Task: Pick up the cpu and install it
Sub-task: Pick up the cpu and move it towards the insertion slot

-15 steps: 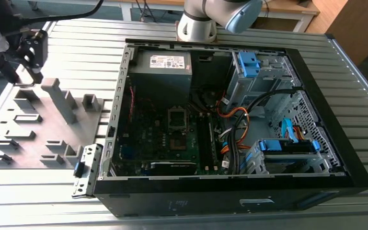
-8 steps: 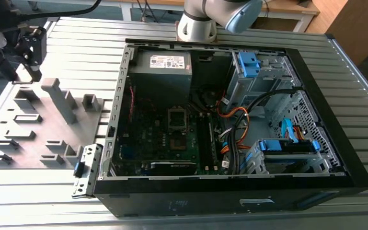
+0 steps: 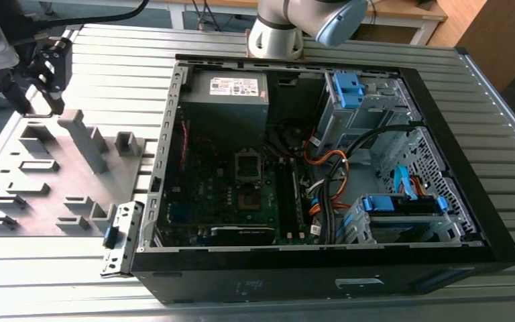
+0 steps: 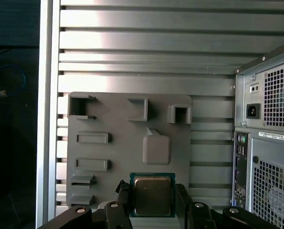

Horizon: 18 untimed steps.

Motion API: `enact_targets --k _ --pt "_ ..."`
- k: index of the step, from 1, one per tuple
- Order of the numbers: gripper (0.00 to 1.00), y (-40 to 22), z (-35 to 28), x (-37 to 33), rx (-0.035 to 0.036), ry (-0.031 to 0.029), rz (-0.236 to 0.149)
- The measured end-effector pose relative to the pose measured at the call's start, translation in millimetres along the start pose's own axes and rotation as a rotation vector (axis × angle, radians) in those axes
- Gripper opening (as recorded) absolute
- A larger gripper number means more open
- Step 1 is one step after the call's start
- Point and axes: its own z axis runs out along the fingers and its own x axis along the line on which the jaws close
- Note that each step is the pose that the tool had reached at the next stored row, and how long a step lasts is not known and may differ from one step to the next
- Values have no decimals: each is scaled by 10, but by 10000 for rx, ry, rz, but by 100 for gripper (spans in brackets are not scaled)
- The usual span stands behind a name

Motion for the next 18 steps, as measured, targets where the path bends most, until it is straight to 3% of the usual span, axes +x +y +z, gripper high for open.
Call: enact_targets --k 6,18 --pt "47 -4 -2 -177 0 5 -1" --pt "47 -26 -6 -645 -1 77 0"
